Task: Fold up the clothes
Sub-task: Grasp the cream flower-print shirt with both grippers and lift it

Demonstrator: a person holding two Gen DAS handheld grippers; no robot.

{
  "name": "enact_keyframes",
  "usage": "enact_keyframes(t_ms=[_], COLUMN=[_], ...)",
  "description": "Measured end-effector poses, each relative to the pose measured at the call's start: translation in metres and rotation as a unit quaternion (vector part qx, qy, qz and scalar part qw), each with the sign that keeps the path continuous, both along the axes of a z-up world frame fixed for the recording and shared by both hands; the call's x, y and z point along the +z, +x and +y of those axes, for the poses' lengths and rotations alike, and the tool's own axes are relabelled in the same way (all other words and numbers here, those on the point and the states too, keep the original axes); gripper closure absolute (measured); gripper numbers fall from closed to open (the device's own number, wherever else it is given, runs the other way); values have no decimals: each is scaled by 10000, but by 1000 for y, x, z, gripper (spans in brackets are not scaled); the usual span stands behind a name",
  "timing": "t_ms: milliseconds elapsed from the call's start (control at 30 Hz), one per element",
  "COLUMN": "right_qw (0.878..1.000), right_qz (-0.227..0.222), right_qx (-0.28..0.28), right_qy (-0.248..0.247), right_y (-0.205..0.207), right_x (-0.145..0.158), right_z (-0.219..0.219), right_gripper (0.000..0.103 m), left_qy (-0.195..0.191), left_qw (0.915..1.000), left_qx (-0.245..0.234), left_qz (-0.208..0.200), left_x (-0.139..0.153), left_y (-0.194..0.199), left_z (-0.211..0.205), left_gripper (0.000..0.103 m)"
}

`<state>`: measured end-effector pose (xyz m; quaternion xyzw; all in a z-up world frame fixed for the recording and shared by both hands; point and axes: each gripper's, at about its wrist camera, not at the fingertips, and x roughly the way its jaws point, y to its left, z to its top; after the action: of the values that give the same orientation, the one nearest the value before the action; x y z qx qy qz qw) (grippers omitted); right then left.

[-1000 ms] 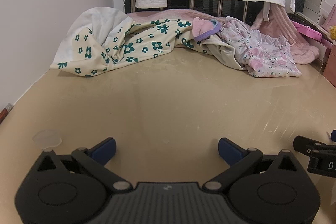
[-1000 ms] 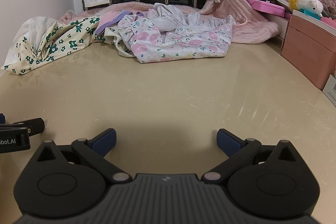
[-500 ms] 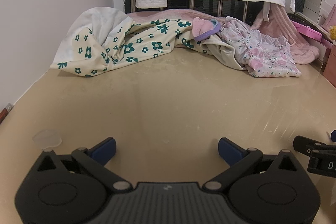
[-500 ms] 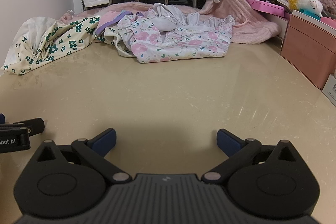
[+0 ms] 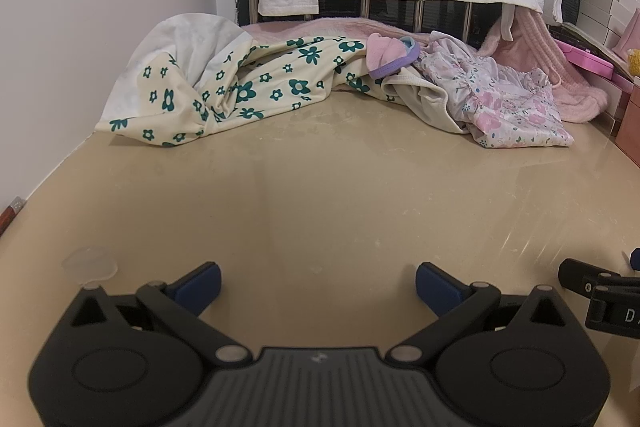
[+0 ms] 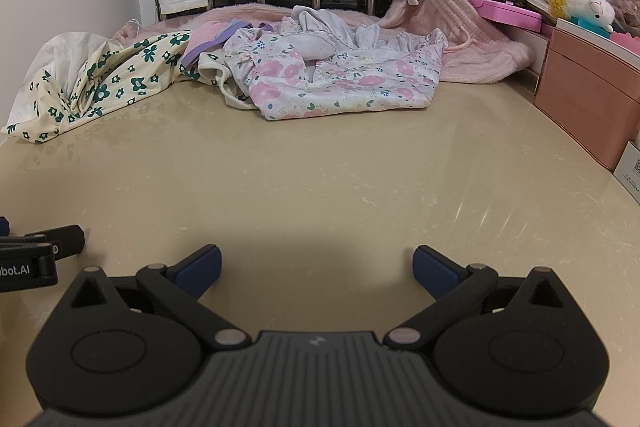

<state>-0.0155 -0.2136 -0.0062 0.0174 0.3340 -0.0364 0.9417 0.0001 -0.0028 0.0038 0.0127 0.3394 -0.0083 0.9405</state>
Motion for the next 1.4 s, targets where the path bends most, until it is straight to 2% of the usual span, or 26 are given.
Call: enact_keyframes(t_ms=[67, 133, 233, 300, 433, 533, 600, 633, 700, 733, 767, 800, 833, 867, 900, 1000, 1067, 1133, 1200, 1267, 1300, 1333, 1367, 1400], right_qw=[10000, 9993, 9914, 9820, 9704, 9646, 9660, 9689, 9740, 9739, 9731, 9708, 9675, 9643, 9603, 9409, 9290, 9135, 9009, 8983, 9017, 9121, 9253, 9393], right_qz=[6, -110, -665, -765, -499, -429, -412, -319, 22, 257, 492, 711, 884, 1028, 1056, 738, 177, -426, -799, -926, -931, -798, -540, -184], right_qx=[46, 338, 947, 1440, 1953, 2165, 2179, 2120, 1969, 1919, 1868, 1891, 1961, 2006, 2008, 1919, 2134, 2593, 2861, 2926, 2930, 2878, 2808, 2680], right_qy=[3, 129, 614, 951, 1332, 1447, 1328, 1239, 1117, 1187, 1256, 1292, 1326, 1390, 1621, 2690, 3019, 3105, 3165, 3144, 3041, 2807, 2490, 2135], right_y=[1, 7, 27, 59, 149, 222, 266, 285, 324, 339, 354, 365, 371, 374, 373, 351, 309, 251, 186, 118, 86, 56, 31, 12], right_x=[1, 11, 43, 62, 80, 91, 93, 90, 82, 74, 66, 58, 50, 41, 41, 70, 117, 163, 191, 199, 197, 188, 173, 154], right_z=[1, 7, 22, 36, 78, 116, 140, 149, 167, 174, 181, 189, 195, 199, 195, 163, 137, 105, 65, 20, 2, -12, -24, -34], right_gripper=[0, 0, 0, 0, 0, 1, 1, 2, 6, 13, 18, 26, 64, 98, 98, 99, 100, 100, 99, 99, 99, 97, 88, 80], left_qy=[-41, -114, -175, -9, 555, 604, 503, 420, 138, -43, -222, -349, -400, -451, -508, -712, -846, -980, -1112, -1205, -1175, -1144, -1113, -1081], left_qw=[9999, 9995, 9981, 9962, 9899, 9897, 9890, 9892, 9921, 9942, 9956, 9959, 9953, 9947, 9945, 9941, 9922, 9891, 9846, 9809, 9824, 9837, 9846, 9852], left_qx=[-138, -286, 286, 561, 1138, 1179, 1302, 1318, 1173, 1023, 887, 824, 874, 923, 916, 635, 448, 259, 70, -140, -289, -438, -587, -735], left_qz=[-11, -91, -518, -659, -642, -552, -495, -474, -428, -332, -202, -112, -85, -58, -98, -515, -793, -1069, -1344, -1523, -1420, -1316, -1212, -1107], left_x=[3, 10, 31, 39, 42, 43, 44, 45, 46, 44, 40, 37, 36, 35, 38, 67, 86, 105, 124, 137, 131, 126, 120, 114], left_y=[4, 10, 40, 73, 143, 180, 198, 205, 217, 224, 231, 235, 235, 235, 227, 163, 120, 77, 34, -3, -9, -15, -21, -27], left_z=[6, 16, 55, 80, 122, 149, 165, 172, 183, 187, 189, 190, 189, 189, 187, 182, 178, 174, 170, 163, 155, 146, 137, 128], left_gripper=[0, 0, 0, 0, 1, 0, 1, 4, 22, 53, 100, 99, 103, 103, 103, 103, 103, 103, 103, 103, 101, 90, 71, 62])
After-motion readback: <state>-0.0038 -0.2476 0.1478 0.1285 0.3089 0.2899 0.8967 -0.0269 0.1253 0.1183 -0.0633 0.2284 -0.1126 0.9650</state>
